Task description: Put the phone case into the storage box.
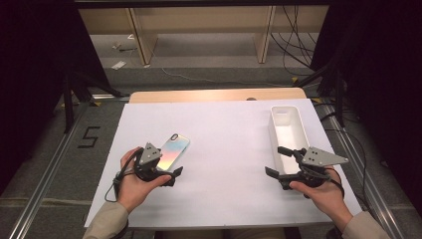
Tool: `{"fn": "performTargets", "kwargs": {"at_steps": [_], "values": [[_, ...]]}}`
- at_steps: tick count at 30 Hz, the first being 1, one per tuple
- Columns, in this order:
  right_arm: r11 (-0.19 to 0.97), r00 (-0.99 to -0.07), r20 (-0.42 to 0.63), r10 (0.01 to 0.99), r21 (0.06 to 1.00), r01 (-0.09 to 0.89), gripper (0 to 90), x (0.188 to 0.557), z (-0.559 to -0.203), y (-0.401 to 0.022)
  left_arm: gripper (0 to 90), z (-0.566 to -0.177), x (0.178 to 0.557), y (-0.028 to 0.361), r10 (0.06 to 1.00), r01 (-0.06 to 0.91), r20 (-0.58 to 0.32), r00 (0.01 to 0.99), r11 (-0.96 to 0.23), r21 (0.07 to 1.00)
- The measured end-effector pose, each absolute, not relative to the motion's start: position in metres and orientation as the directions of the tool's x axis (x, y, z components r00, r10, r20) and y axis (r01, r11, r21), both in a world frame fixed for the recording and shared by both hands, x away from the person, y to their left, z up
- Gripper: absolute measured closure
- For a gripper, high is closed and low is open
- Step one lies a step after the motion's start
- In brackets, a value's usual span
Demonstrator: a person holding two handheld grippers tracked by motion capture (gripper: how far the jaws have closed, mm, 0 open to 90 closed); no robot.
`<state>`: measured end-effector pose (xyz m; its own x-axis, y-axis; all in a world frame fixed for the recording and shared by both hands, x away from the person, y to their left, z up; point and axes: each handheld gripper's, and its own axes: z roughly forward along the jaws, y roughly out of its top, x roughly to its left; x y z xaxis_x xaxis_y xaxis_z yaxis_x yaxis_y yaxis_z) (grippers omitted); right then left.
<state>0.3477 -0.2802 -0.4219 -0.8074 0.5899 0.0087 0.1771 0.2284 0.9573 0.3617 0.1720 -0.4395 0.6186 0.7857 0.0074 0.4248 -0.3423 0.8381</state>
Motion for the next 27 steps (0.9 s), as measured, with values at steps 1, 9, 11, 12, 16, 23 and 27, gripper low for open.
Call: {"fn": "performTargets", "kwargs": {"at_steps": [1, 9, 11, 12, 16, 23, 27], "values": [[0.227, -0.807, 0.010, 0.590, 0.958, 0.178, 18.0, 0.3478, -0.4219, -0.2802, 1.6, -0.4395, 0.3618, 0.1720, 0.786, 0.425, 0.006, 0.618, -0.341, 0.839], [0.225, -0.809, 0.011, 0.588, 0.958, 0.176, 18.1, 0.3473, -0.4218, -0.2797, 2.3, -0.4395, 0.3615, 0.1726, 0.790, 0.424, 0.010, 0.614, -0.340, 0.839], [0.226, -0.809, 0.011, 0.588, 0.958, 0.177, 18.1, 0.3472, -0.4218, -0.2796, 3.0, -0.4394, 0.3616, 0.1727, 0.790, 0.424, 0.010, 0.613, -0.339, 0.840], [0.227, -0.809, 0.010, 0.588, 0.958, 0.177, 18.1, 0.3471, -0.4220, -0.2795, 3.6, -0.4394, 0.3615, 0.1730, 0.792, 0.424, 0.011, 0.611, -0.339, 0.840], [0.226, -0.809, 0.011, 0.587, 0.958, 0.177, 18.3, 0.3470, -0.4219, -0.2796, 4.9, -0.4390, 0.3618, 0.1739, 0.798, 0.423, 0.014, 0.603, -0.334, 0.843], [0.225, -0.810, 0.016, 0.587, 0.957, 0.181, 18.5, 0.3476, -0.4222, -0.2796, 11.1, -0.4387, 0.3644, 0.1761, 0.820, 0.432, 0.023, 0.571, -0.324, 0.842], [0.221, -0.809, 0.017, 0.587, 0.958, 0.180, 18.6, 0.3479, -0.4224, -0.2793, 16.3, -0.4400, 0.3682, 0.1801, 0.841, 0.454, 0.010, 0.540, -0.301, 0.839]]}}
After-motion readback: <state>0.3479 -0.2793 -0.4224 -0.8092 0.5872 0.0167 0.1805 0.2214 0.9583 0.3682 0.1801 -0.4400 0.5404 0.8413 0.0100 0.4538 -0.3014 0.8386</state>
